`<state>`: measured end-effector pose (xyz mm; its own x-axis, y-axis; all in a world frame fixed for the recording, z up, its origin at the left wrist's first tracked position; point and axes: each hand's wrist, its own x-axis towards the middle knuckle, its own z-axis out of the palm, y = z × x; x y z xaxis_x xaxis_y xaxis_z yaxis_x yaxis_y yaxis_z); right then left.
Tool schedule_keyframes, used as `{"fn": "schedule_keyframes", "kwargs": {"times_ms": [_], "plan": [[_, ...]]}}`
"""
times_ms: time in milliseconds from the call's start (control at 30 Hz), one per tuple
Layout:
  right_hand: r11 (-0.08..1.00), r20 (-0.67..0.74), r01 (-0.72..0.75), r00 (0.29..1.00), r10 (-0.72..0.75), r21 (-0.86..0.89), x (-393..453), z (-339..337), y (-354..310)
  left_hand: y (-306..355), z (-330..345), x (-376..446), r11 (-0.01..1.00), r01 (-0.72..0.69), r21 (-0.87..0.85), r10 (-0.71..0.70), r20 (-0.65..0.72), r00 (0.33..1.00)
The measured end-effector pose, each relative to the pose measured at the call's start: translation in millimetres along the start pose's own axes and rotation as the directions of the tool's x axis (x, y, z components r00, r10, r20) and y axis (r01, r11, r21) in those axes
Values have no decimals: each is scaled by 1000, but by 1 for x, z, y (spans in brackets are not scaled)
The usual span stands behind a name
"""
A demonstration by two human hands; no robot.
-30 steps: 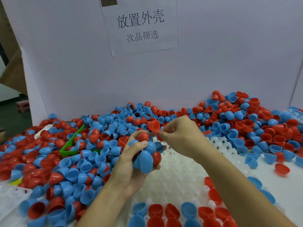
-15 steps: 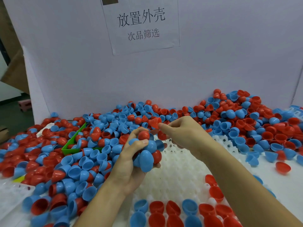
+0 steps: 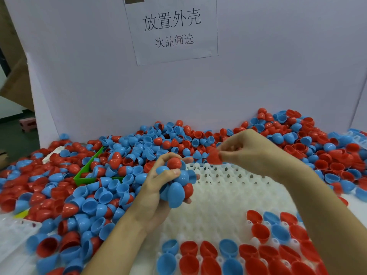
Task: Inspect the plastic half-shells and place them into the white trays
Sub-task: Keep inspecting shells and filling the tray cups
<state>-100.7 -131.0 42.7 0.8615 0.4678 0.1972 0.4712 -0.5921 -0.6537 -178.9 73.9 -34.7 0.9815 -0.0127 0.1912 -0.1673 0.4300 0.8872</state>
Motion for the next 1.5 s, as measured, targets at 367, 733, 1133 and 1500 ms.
{"fn": "schedule_keyframes", "kwargs": {"times_ms": [367,733,1133,1500], "plan": [[928,303,21,948,100,-372,-61,10,29,-3,6,1,1000,1,31,1,-53,999],[841,204,-75,955,215,-536,-70,38,24,-9,11,0,998,20,67,-17,-47,999],[862,202,-42,965,165,-504,-70,38,33,-8,12,-1,994,47,-97,-53,-55,997],[967,56,215,976,-209,-139,-36,20,-12,-8,13,3,998,-61,5,60,-324,944]]}}
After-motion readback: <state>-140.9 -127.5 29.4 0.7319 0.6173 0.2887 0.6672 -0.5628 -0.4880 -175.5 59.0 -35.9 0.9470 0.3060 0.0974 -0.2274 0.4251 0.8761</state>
